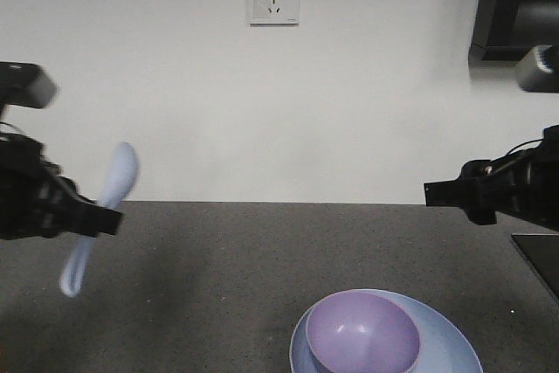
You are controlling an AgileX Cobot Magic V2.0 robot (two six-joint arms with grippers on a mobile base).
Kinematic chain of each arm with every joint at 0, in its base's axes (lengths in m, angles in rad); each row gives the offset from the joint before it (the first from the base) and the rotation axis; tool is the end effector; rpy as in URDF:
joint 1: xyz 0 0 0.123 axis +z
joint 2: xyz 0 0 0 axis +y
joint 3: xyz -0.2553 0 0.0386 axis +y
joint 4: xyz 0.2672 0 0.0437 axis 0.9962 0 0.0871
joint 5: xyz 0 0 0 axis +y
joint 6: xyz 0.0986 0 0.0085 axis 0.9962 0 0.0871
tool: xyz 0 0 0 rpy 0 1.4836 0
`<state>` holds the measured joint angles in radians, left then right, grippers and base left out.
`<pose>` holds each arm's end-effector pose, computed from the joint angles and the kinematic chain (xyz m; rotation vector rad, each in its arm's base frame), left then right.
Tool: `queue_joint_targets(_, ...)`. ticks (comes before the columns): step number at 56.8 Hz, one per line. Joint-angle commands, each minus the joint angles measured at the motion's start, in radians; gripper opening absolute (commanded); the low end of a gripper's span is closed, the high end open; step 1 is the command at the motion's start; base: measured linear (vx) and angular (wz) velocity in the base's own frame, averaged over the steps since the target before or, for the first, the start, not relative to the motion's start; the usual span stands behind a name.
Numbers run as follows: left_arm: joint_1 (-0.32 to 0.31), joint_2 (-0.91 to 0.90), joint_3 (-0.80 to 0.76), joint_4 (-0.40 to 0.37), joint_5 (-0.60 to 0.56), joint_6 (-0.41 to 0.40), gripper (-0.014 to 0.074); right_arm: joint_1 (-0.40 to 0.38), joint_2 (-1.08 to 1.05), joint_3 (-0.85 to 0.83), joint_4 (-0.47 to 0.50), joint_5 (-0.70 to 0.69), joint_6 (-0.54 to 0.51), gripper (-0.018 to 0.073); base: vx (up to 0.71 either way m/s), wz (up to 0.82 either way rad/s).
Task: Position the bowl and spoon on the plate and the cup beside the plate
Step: 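Lower the white spoon into the bowl and release it with the left gripper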
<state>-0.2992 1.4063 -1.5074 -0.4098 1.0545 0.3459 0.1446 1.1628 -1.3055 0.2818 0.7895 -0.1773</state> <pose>0.2960 -0.1272 0.3831 0.6754 2.2932 -0.5012 0.2699 0.0591 0.4040 -0.2464 2.0994 0.3103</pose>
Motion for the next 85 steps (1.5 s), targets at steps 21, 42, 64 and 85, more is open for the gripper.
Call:
queue_joint_targets(21, -0.32, 0.444, -0.375, -0.049, 0.008, -0.094, 0.0, -0.003, -0.071, -0.035, -0.031, -0.005, 0.002, 0.0592, 0.0, 0.0)
queue_joint_targets(42, -0.385, 0.64, -0.573, -0.045, 0.087, -0.141, 0.0022, -0.003, -0.071, -0.035, -0.056, -0.003, 0.004, 0.0592, 0.0, 0.0)
queue_joint_targets(64, -0.385, 0.645, -0.573, -0.045, 0.086, -0.137, 0.037, -0.003, -0.071, -0.035, -0.058, -0.003, 0.027, 0.0592, 0.0, 0.0)
queue_joint_targets(85, -0.385, 0.582, -0.574, 0.015, 0.187, -0.138, 0.0539, -0.003, -0.071, -0.035, -0.067, 0.0, 0.029, 0.0592, 0.0, 0.0)
